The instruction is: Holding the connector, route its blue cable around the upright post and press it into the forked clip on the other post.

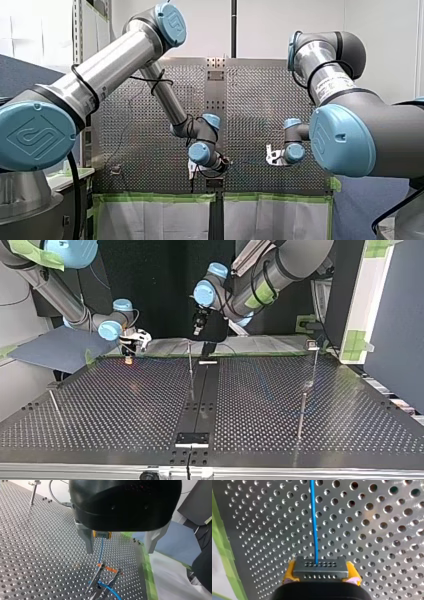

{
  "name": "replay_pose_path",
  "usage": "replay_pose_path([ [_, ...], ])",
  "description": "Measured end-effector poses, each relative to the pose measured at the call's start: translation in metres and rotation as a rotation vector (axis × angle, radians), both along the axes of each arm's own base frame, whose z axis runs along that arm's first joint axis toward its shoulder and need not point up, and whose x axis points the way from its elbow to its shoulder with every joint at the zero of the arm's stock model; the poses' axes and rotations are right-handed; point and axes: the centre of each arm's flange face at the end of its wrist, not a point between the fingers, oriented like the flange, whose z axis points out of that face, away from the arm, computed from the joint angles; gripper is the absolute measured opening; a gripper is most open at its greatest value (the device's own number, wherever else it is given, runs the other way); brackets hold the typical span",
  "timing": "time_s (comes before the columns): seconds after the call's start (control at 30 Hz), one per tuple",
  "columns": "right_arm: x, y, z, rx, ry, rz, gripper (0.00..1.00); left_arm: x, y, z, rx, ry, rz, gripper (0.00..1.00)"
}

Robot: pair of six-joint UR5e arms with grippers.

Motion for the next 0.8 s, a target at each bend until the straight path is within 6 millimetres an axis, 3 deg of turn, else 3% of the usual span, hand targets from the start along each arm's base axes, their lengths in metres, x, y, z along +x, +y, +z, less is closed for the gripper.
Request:
replay_pose_path([
  [0.8, 0.003, 0.0009, -0.0001, -0.001, -0.006, 0.007, 0.0, -0.0042, 0.0068, -0.0024, 0.037, 0.035, 0.032, 1.0],
])
